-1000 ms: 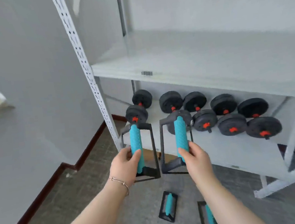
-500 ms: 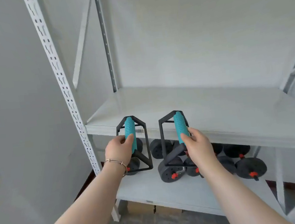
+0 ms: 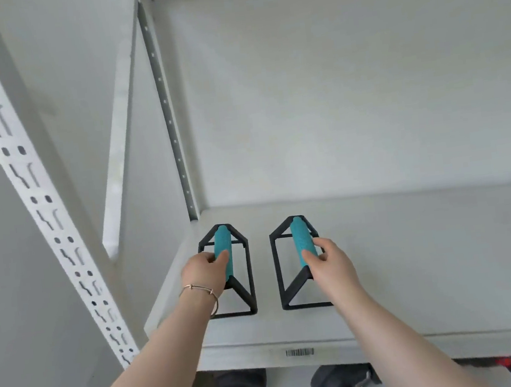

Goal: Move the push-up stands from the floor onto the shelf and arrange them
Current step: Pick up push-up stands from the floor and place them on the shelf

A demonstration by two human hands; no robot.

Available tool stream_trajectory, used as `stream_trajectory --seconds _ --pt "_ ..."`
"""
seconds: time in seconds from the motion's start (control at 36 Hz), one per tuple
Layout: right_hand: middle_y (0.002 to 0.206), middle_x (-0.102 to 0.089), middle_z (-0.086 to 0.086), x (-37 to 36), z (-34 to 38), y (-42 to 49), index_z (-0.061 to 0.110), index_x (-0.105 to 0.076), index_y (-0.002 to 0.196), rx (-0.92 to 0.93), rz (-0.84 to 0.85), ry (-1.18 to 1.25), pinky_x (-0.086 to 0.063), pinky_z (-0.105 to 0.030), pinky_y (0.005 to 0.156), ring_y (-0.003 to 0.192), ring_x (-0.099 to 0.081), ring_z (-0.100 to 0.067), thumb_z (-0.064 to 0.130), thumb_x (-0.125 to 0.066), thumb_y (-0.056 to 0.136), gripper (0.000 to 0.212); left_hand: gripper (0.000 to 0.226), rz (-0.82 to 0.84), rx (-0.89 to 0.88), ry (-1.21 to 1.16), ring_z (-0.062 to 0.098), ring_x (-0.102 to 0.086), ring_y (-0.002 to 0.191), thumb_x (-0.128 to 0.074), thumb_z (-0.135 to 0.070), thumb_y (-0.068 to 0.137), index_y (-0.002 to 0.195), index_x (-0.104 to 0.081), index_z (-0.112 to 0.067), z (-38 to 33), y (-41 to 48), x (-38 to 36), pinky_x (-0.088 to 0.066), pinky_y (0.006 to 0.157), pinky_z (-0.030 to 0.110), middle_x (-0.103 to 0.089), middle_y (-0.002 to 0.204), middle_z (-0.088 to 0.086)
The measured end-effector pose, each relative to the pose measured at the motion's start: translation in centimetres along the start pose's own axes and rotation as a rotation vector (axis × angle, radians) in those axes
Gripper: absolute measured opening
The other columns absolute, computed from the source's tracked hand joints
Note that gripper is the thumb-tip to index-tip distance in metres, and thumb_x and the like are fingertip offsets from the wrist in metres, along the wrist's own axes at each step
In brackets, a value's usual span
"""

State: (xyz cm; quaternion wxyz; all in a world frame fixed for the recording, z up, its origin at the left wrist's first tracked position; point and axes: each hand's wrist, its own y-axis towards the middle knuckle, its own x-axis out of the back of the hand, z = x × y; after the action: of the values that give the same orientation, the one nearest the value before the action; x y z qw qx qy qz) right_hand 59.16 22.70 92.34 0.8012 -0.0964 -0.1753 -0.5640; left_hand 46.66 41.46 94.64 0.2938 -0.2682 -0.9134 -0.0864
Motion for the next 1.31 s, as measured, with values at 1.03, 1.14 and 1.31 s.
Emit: stream_trajectory --seconds 1.03,1.14,1.31 --pt "0.14 -0.05 -0.008 2.0 -3.8 -2.6 0.011 -0.04 0.145 0.368 -0.184 -0.518 -0.037 -0.042 0.105 0.13 -0.044 -0.028 0.046 -0.061 0.09 0.068 0.062 -0.164 -0.501 0.522 0.032 -0.024 0.141 -0.052 -0.042 0.091 0.141 -0.037 -0.008 1.3 -4.6 -5.5 -0.026 0.111 0.047 -0.038 0.148 0.014" --pt "0.133 -0.058 -0.011 6.0 -6.2 -5.6 0.006 -0.049 0.138 0.509 -0.246 -0.637 -0.04 -0.045 0.106 0.125 -0.051 -0.032 0.04 -0.069 0.086 0.065 0.07 -0.159 -0.586 0.65 0.031 -0.019 0.144 -0.051 -0.045 0.091 0.147 -0.029 -0.01 0.9 -10.1 -7.6 -0.017 0.117 0.047 -0.032 0.153 0.014" --pt "0.131 -0.058 -0.011 12.4 -11.1 -10.5 0.006 -0.05 0.138 0.608 -0.213 -0.749 -0.039 -0.05 0.106 0.125 -0.051 -0.032 0.039 -0.069 0.085 0.065 0.07 -0.13 -0.634 0.755 0.031 -0.015 0.145 -0.049 -0.046 0.092 0.148 -0.026 -0.011 1.0 -18.9 -11.9 -0.012 0.118 0.049 -0.028 0.155 0.014"
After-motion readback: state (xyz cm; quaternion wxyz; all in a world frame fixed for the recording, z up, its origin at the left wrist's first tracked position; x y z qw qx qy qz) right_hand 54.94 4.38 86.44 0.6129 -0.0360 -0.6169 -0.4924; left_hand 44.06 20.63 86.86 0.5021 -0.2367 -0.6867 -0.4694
